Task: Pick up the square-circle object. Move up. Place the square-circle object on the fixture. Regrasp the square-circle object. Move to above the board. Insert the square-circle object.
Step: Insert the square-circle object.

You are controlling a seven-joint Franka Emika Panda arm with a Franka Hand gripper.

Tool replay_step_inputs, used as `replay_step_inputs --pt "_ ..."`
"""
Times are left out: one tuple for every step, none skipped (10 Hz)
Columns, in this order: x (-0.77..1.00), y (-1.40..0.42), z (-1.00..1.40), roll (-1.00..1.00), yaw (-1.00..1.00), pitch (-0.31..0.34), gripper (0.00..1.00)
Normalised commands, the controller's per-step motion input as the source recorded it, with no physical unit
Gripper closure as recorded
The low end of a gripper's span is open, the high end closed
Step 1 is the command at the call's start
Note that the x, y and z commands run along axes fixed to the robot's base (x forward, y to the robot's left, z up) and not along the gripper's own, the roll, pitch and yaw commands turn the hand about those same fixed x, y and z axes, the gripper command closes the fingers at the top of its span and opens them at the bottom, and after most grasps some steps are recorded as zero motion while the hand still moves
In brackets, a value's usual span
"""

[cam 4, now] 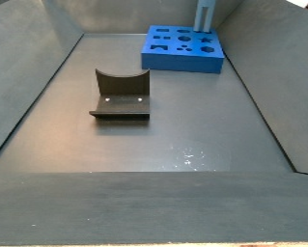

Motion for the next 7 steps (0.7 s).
replay_step_inputs --pt "0.0 0.19 -0.03 -0.4 0.01 0.06 1.0" --pt "0.0 0.21 0.0 -0.41 0.0 0.02 1.0" --pt "0.0 0.29 0.0 -0.31 0.0 0.0 1.0" --pt "0.0 0.31 0.0 -0.06 0.0 0.0 1.0" --pt "-0.01 0.09 0.0 -0.08 0.0 0.0 1.0" --pt "-0.07 0.08 0.0 -0.09 0.0 0.0 1.0" --pt "-0.21 0.16 -0.05 -0.07 0.0 0.0 1.0"
